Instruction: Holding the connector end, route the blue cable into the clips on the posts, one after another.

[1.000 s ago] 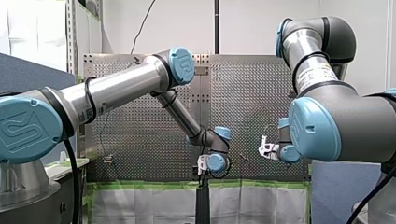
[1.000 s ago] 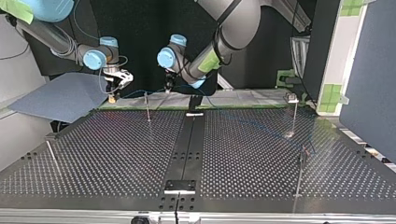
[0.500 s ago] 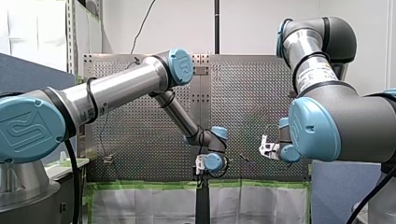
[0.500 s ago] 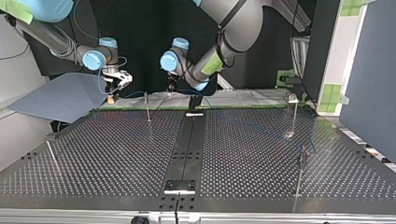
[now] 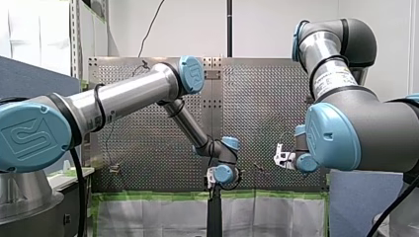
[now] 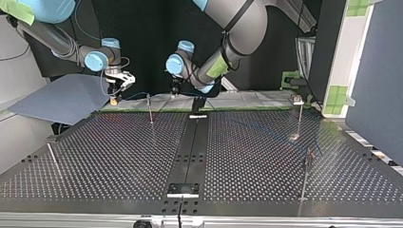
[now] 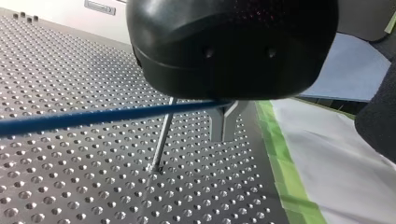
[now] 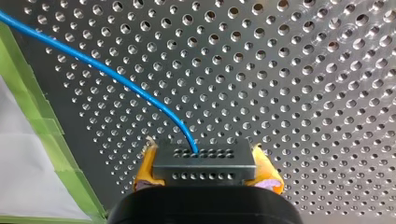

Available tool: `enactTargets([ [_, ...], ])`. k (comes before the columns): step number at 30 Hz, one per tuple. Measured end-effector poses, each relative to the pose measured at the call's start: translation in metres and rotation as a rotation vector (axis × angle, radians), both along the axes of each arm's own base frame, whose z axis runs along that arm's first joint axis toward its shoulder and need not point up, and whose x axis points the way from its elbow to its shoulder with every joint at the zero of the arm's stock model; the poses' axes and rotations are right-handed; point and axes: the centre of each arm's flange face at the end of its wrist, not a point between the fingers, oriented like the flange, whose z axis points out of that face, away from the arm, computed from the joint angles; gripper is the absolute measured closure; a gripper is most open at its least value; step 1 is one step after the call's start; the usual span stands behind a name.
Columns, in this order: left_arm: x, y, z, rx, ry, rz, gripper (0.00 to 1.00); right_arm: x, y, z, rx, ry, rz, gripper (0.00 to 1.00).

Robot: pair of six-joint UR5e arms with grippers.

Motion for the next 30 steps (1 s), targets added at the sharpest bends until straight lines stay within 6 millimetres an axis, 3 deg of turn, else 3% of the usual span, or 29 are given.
enactTargets([
  [10,0.011,-0.001,0.006,-0.016,-0.014,0.008,0.99,-0.005,-0.002,-0.012,-0.005,-0.017,-0.012,1.0],
  [20,0.015,0.001,0.006,-0.018,-0.018,0.012,0.99,-0.007,-0.022,-0.002,-0.036,-0.032,-0.021,1.0],
  [30,0.018,0.002,0.005,-0.028,-0.01,-0.024,0.99,-0.013,-0.029,-0.001,-0.054,-0.062,-0.032,1.0],
])
